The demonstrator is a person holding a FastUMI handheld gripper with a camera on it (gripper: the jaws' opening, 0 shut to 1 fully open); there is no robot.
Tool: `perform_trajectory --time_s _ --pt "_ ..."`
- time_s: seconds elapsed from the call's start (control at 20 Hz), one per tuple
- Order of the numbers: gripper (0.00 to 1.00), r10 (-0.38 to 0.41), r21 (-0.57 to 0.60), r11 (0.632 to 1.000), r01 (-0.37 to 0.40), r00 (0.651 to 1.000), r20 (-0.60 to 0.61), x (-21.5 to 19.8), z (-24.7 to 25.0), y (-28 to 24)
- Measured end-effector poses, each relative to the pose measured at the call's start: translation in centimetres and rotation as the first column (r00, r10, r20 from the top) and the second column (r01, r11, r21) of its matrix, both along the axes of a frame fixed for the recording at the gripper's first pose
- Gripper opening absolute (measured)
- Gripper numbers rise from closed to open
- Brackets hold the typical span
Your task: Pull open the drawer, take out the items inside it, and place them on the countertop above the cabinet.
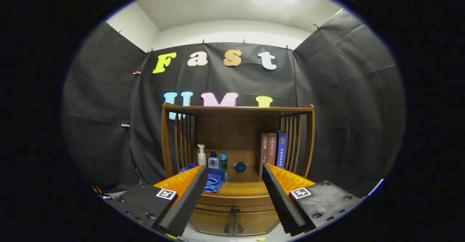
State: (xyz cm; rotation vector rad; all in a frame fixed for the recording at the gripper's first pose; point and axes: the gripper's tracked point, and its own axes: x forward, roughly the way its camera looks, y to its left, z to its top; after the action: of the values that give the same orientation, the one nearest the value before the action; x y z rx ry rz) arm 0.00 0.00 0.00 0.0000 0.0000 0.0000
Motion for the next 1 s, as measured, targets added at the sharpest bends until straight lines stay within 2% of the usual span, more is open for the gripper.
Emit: perform_trajectory --time_s 1.0 --pt "0.98 0.002 -0.014 1.000 -0.002 1.000 0.000 0.52 -0.10 -0.51"
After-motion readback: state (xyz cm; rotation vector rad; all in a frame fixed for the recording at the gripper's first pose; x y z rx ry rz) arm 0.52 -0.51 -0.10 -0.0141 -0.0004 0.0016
